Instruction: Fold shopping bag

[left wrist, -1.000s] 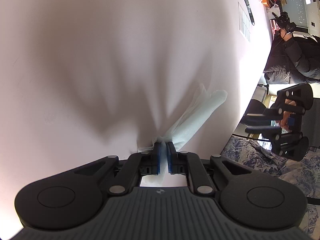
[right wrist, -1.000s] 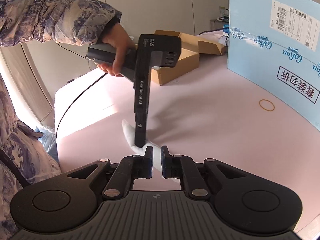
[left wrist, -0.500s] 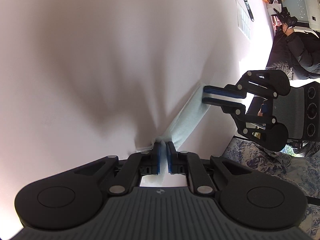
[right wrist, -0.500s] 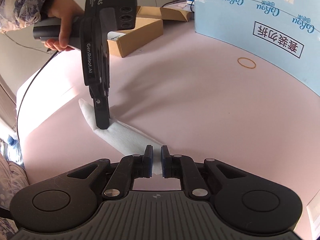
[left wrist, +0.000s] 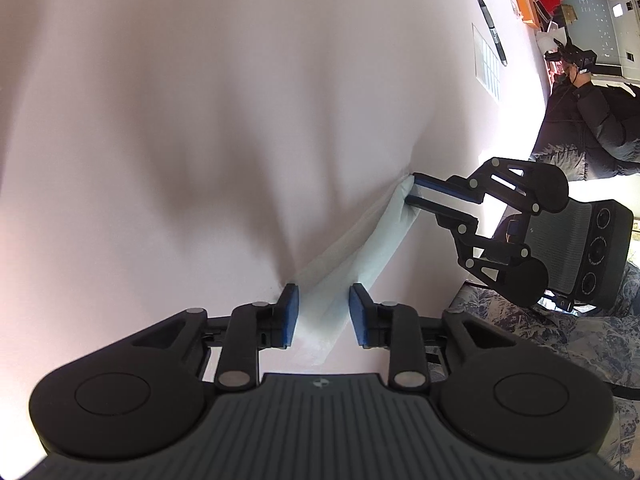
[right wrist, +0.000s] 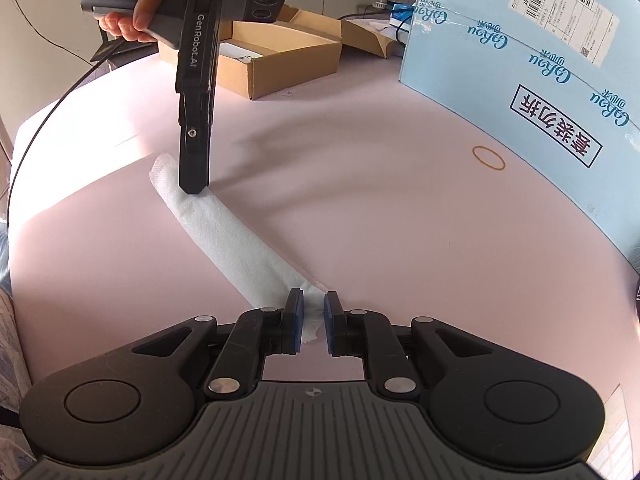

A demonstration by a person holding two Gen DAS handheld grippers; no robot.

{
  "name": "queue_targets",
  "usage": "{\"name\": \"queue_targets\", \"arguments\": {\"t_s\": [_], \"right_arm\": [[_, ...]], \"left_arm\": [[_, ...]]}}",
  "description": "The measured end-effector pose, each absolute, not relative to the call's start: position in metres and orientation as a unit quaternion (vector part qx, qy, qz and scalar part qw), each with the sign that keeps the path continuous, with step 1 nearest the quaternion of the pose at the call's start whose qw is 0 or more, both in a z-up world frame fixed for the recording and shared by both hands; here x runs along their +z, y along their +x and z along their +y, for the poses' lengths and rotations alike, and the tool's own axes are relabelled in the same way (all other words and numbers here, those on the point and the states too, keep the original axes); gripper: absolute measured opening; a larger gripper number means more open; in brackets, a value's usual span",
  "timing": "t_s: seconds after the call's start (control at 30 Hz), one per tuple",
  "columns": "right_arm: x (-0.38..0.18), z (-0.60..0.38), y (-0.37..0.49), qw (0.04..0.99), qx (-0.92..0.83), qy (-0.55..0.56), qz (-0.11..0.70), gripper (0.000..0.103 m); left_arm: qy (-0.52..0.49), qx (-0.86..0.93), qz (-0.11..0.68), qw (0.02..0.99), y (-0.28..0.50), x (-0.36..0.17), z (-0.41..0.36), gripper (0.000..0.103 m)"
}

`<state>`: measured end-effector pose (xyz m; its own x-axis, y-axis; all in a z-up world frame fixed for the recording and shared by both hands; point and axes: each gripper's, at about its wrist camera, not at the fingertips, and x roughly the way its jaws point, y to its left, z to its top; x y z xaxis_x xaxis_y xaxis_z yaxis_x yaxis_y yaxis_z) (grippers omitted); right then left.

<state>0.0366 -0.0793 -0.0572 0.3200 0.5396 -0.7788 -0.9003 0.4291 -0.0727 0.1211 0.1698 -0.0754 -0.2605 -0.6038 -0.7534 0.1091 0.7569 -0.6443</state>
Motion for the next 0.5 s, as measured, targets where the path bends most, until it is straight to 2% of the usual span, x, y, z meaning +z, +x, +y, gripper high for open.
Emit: {"name": "queue_targets", "arguments": {"t_s": [0.07,0.13,0.23,0.3,0.37,0.43,0.5], "right_arm": [[-0.057,-0.081,0.037,0.769,0.469,-0.259,0.348,0.01],[-0.057,-0.083,0.036,0.77,0.469,-0.258,0.348,0.01],[-0.057,-0.086,0.036,0.773,0.467,-0.25,0.349,0.01],[-0.058,-0.086,0.038,0.777,0.464,-0.238,0.352,0.01],[-0.057,-0.085,0.038,0.778,0.463,-0.234,0.354,0.011],[-0.057,-0.085,0.038,0.78,0.461,-0.231,0.355,0.011],[-0.057,-0.085,0.037,0.783,0.457,-0.233,0.351,0.014]], "left_arm": [[-0.169,-0.286,0.711,0.62,0.113,-0.062,0.177,0.039],[-0.2,-0.277,0.66,0.669,0.1,-0.039,0.188,0.038],[-0.268,-0.291,0.536,0.746,0.069,0.008,0.192,0.038],[-0.27,-0.3,0.451,0.796,0.039,0.035,0.174,0.03],[-0.289,-0.305,0.405,0.812,0.017,0.033,0.149,0.026],[-0.302,-0.284,0.395,0.82,0.005,0.013,0.127,0.014],[-0.318,-0.257,0.394,0.823,-0.003,-0.017,0.11,0.012]]}}
